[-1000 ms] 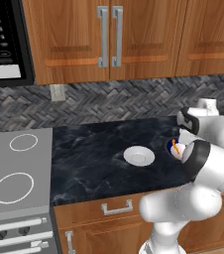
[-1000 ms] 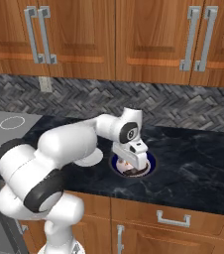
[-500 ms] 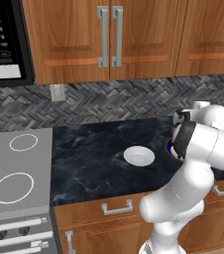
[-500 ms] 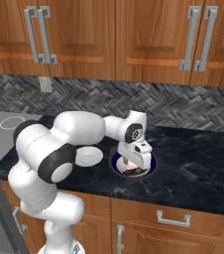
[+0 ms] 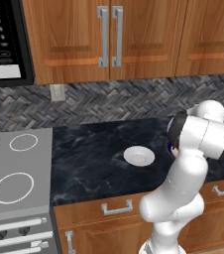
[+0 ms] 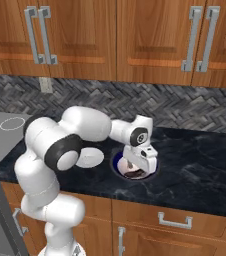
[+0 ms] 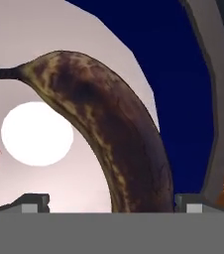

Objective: Remove the banana from the bowl and place it on the small plate. Then place the bowl with only the shrimp in the microwave, close the door, and press the start button to microwave the shrimp.

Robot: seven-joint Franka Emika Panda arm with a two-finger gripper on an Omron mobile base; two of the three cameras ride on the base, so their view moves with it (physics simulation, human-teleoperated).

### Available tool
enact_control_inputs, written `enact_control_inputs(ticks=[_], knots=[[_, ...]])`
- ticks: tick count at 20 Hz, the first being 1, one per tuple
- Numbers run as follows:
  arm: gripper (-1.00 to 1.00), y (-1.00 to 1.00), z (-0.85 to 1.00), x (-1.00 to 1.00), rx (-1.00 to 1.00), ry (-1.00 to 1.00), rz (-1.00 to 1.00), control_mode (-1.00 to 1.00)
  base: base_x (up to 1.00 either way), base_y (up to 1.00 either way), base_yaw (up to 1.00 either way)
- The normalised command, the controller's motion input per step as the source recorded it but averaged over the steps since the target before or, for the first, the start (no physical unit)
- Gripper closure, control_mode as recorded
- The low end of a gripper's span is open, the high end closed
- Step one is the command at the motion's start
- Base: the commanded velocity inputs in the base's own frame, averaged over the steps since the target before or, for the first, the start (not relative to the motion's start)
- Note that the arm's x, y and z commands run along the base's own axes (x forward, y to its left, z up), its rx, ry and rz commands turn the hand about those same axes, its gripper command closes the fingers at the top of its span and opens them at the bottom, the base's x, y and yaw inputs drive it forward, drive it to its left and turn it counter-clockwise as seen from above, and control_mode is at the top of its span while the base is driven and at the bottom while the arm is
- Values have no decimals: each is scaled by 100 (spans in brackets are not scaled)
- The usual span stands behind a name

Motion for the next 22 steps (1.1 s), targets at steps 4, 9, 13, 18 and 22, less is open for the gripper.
enact_control_inputs(ticks=[4,9,13,18,22], knots=[[100,0,-39,0,0,9,0,-100,0,0,0],[100,15,-26,0,-2,6,0,-100,0,0,0],[100,0,10,-8,0,-6,0,-100,0,0,0],[100,6,57,-32,-1,-21,0,-100,0,0,0],[100,37,70,-29,-4,-22,0,-100,0,0,0]])
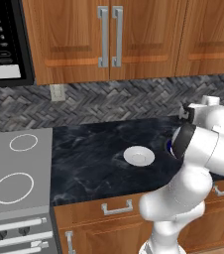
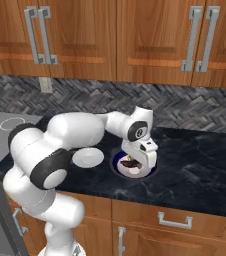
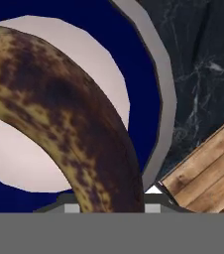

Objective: Remove the banana from the bowl and place it on the small plate. Then place the bowl with only the shrimp in the microwave, close the door, and press the start button to microwave the shrimp.

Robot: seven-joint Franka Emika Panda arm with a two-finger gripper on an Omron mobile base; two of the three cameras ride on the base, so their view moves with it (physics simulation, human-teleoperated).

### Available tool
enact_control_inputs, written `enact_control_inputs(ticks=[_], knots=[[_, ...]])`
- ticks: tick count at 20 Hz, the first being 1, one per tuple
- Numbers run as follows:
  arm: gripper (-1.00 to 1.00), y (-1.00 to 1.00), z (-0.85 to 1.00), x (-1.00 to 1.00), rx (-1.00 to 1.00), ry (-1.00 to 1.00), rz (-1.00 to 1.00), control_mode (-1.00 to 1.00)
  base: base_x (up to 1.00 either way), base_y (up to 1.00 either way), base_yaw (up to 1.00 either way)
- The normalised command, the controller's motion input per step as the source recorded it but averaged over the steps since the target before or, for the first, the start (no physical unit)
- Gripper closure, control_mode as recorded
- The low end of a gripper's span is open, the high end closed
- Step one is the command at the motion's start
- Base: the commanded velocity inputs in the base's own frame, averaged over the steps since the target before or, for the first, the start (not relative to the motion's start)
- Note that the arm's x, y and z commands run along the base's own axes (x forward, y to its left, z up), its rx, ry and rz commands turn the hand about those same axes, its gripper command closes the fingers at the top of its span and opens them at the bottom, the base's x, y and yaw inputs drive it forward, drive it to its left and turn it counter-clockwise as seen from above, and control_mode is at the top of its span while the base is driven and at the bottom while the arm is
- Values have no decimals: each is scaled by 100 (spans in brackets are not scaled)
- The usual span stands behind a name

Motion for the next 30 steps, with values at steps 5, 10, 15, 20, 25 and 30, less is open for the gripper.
enact_control_inputs(ticks=[5,10,15,20,25,30], knots=[[100,88,65,-1,-7,-15,0,-100,0,0,0],[100,100,25,9,-12,-1,0,-100,0,0,0],[100,100,-1,19,-8,0,0,-100,0,0,0],[100,98,-24,33,-2,2,0,-100,0,0,0],[100,54,-47,46,0,7,3,-100,0,0,0],[100,3,-54,34,1,4,2,-100,0,0,0]])
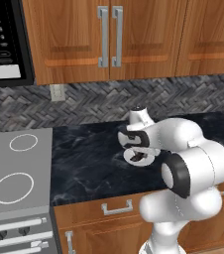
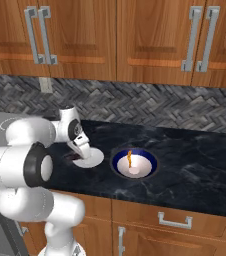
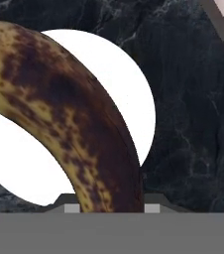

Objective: Remove the banana from the bowl and place it on the small plate. Then place the bowl with only the shrimp in the microwave, close the door, and press the start button to microwave the shrimp.

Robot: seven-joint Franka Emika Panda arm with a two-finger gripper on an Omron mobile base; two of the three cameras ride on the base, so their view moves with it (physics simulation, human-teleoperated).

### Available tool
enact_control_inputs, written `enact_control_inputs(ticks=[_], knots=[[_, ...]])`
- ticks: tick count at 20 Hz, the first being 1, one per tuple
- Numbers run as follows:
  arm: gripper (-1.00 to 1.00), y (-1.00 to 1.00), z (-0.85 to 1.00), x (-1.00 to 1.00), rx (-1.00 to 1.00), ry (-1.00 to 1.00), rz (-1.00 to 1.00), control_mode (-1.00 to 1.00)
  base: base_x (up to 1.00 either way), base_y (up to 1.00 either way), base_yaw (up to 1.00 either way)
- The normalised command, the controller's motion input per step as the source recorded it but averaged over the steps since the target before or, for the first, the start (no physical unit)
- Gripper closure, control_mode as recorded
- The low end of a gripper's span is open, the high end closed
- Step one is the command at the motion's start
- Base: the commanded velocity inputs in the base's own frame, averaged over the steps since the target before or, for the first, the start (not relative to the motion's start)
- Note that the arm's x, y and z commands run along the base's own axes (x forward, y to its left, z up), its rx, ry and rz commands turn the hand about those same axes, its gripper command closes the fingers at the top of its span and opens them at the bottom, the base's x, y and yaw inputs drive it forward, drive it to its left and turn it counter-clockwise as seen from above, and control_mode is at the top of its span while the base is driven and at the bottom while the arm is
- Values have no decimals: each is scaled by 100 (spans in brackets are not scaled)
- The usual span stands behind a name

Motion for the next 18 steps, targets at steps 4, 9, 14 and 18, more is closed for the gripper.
enact_control_inputs(ticks=[4,9,14,18], knots=[[100,-2,-42,30,7,1,5,-100,0,0,0],[100,0,-30,33,7,0,5,-100,0,0,0],[100,-16,-21,18,8,0,4,-100,0,0,0],[-100,-14,-17,0,6,0,0,-100,0,0,0]])
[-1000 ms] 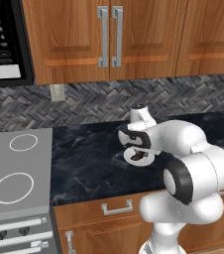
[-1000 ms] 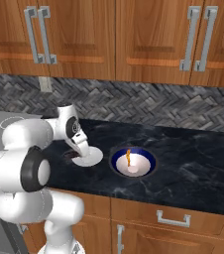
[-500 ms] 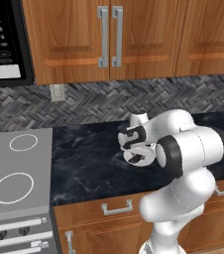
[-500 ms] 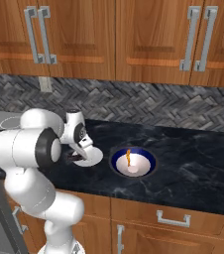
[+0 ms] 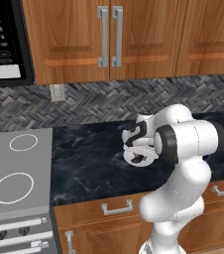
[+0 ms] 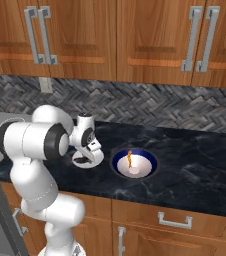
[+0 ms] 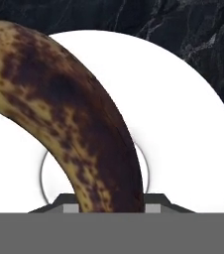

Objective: Remove the banana from the bowl and place it on the small plate. Then place the bowl with only the shrimp in the microwave, close the door, and press the start button to microwave the shrimp.

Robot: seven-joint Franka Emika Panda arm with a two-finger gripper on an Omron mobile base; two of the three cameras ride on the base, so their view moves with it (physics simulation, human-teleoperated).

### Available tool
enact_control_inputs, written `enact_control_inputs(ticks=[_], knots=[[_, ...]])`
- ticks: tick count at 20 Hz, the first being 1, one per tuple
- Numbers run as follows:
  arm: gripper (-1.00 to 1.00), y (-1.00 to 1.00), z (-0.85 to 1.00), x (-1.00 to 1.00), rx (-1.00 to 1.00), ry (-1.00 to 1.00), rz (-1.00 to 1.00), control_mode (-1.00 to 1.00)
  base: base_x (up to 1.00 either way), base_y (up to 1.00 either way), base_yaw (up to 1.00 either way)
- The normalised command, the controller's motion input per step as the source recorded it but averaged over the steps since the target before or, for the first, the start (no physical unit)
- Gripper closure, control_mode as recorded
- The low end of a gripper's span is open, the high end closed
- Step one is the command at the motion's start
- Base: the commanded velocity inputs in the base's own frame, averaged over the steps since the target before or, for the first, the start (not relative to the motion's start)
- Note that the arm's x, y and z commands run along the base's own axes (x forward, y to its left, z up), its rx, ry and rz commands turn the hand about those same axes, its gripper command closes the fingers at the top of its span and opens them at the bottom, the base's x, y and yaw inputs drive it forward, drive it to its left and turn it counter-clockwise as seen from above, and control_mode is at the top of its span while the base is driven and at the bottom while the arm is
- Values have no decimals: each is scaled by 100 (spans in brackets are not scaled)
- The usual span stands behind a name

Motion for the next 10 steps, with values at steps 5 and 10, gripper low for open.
enact_control_inputs(ticks=[5,10], knots=[[-100,0,-4,0,1,-1,0,-100,0,0,0],[-100,0,34,-11,0,-21,0,-100,0,0,0]])
